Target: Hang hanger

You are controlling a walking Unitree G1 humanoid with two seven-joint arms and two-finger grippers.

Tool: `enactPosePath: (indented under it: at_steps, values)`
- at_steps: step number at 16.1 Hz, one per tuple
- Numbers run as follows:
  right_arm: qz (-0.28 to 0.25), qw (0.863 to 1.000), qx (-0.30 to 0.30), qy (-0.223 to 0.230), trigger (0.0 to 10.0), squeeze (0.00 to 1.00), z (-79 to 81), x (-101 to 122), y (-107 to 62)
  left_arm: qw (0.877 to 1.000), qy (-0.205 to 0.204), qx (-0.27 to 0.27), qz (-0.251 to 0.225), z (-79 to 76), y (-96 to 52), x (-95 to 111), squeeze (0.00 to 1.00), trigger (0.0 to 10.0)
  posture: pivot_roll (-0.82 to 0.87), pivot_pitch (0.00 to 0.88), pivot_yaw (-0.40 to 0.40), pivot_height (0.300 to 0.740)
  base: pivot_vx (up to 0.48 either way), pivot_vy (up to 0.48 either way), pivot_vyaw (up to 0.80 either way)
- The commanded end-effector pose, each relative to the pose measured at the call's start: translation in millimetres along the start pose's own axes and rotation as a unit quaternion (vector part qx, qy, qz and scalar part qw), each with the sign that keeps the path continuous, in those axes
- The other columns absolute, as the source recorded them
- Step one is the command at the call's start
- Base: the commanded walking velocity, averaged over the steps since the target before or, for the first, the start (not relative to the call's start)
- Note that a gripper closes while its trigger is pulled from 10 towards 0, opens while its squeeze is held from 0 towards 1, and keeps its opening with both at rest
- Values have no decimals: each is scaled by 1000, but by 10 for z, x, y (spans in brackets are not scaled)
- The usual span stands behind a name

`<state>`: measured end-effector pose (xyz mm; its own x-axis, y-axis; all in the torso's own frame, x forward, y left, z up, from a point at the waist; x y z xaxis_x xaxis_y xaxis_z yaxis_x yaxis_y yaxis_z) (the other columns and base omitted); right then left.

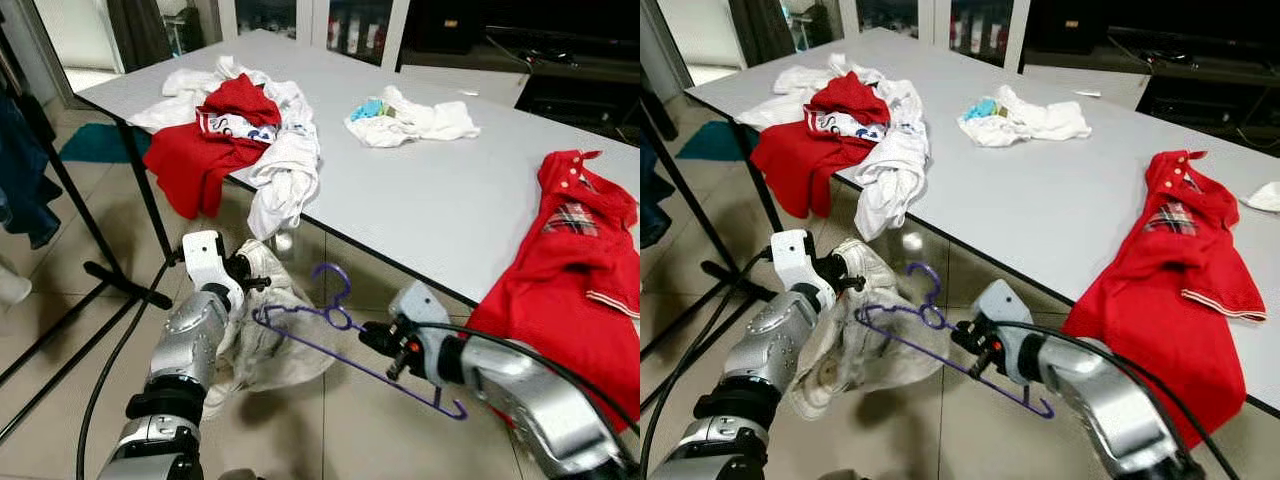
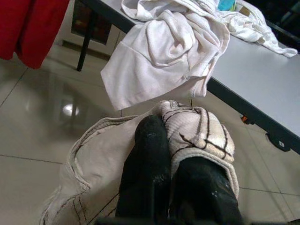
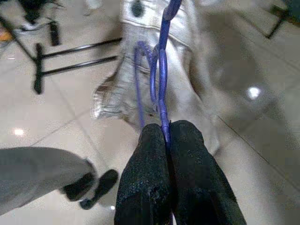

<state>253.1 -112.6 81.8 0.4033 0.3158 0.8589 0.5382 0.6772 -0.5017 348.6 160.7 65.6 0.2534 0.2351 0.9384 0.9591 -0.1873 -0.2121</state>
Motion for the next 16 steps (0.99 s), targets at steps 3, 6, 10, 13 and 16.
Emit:
enactPosePath:
  at_steps: [3, 6, 10, 13, 16]
  values:
    - [-41, 995, -90, -6, 10000, 251, -244, 42, -94, 998, 29, -48, -5, -76, -21, 88, 0, 10000, -27, 0, -12, 740, 0, 0, 0]
    - [-119, 978, -172, 6, 10000, 0, -395, 12, -270, 985, 83, -146, 36, -158, -233, -43, 0, 10000, -20, 0, -17, 740, 0, 0, 0]
    - [-162, 972, -169, 30, 10000, 0, -155, -223, -437, 952, 144, -256, 86, -305, -656, -275, 0, 10000, -15, 0, -18, 740, 0, 0, 0]
    - [-181, 968, -172, 27, 10000, 0, -27, -310, -549, 958, 133, -241, 85, -304, -755, -316, 0, 10000, -34, 0, -6, 740, 0, 0, 0]
    - [-199, 964, -174, 13, 10000, 0, 111, -377, -658, 967, 110, -212, 93, -267, -857, -384, 0, 10000, -52, 0, 3, 740, 0, 0, 0]
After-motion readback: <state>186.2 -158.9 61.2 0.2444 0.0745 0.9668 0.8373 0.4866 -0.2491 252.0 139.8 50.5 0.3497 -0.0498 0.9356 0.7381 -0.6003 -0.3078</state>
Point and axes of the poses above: a point about 5 cm out from each wrist's last joint towards the gripper, its own y axis pointing out of the wrist towards the gripper, its own x axis along the axis of the wrist's last joint, z = x × y, the point moved 2 cm from there along y, pointing out of the wrist towards the gripper, and after that the axes turned 3 degrees about y, right-handed, at the moved point
